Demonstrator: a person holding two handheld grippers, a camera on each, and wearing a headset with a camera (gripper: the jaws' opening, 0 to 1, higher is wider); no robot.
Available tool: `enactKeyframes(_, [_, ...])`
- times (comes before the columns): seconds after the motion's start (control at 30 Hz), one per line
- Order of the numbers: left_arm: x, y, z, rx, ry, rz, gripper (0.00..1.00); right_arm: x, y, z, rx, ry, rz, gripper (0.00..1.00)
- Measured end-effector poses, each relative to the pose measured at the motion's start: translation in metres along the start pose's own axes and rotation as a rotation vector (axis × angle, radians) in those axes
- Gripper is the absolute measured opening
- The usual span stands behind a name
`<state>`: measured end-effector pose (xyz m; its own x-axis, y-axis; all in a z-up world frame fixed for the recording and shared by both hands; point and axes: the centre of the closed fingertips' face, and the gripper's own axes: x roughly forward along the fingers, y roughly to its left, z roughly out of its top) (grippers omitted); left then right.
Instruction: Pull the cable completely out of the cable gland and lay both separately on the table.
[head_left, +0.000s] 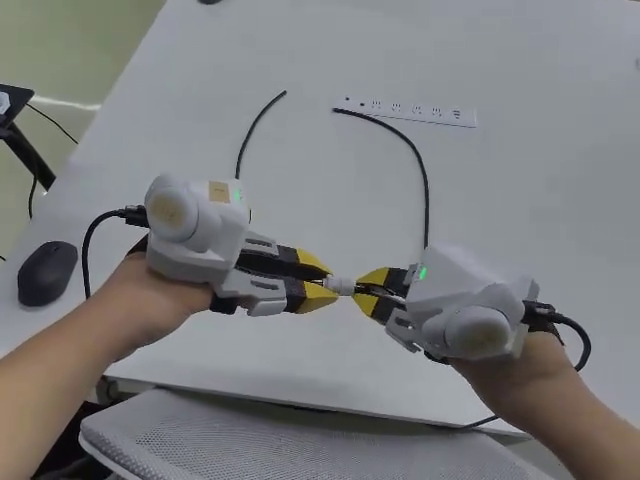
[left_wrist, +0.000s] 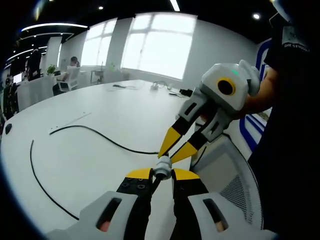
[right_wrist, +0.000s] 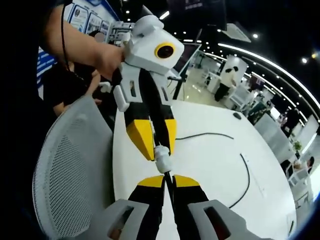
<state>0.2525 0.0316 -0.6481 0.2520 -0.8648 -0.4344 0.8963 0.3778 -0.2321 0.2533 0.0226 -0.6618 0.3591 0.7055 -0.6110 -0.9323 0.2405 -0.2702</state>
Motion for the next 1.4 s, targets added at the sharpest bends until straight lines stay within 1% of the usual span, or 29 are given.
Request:
enactKeyframes(0.2, [0.001,-0.002,0.001,-0.002,-0.004,-0.003,0.15,-0.001,0.0,-0.001,0.016,-0.011,-0.001,0.0])
enactKeyframes(0.33, [0.001,-0.001,0.004,-0.001,-0.013,0.001,0.15,-0.002,-0.004,-0.001,0.044,-0.018,-0.007,0.0])
enactKeyframes(0.47, [0.002,0.0,0.005,0.008,-0.009,0.003,0.15,-0.002,-0.007,-0.003,0.055,-0.015,-0.01,0.0])
enactKeyframes(0.63, [0.002,0.001,0.006,0.01,-0.009,0.003,0.15,-0.004,-0.011,-0.007,0.093,-0.015,-0.013,0.0])
enactKeyframes(0.8, [0.002,0.003,0.007,0.009,-0.006,0.008,0.15,-0.005,-0.016,-0.015,0.148,-0.012,-0.018,0.0])
enactKeyframes(0.9, [0.002,0.004,0.008,0.008,-0.011,0.009,0.15,-0.007,-0.018,-0.016,0.183,-0.018,-0.022,0.0])
enactKeyframes(1.0, [0.003,0.005,0.009,0.007,-0.01,0.012,0.15,-0.007,-0.021,-0.022,0.195,-0.012,-0.029,0.0])
enactKeyframes(1.03, [0.003,0.005,0.009,0.006,-0.011,0.013,0.15,-0.007,-0.022,-0.024,0.215,-0.009,-0.031,0.0])
enactKeyframes(1.13, [0.004,0.006,0.01,0.004,-0.011,0.015,0.15,-0.008,-0.026,-0.029,0.231,-0.005,-0.041,0.0])
enactKeyframes(1.2, [0.004,0.006,0.01,0.002,-0.013,0.015,0.15,-0.008,-0.028,-0.032,0.255,-0.002,-0.045,0.0])
enactKeyframes(1.3, [0.004,0.007,0.011,-0.001,-0.018,0.016,0.15,-0.009,-0.032,-0.04,0.301,0.002,-0.061,0.0])
enactKeyframes(1.4, [0.006,0.006,0.012,-0.005,-0.022,0.017,0.15,-0.009,-0.033,-0.048,0.369,0.009,-0.068,0.0])
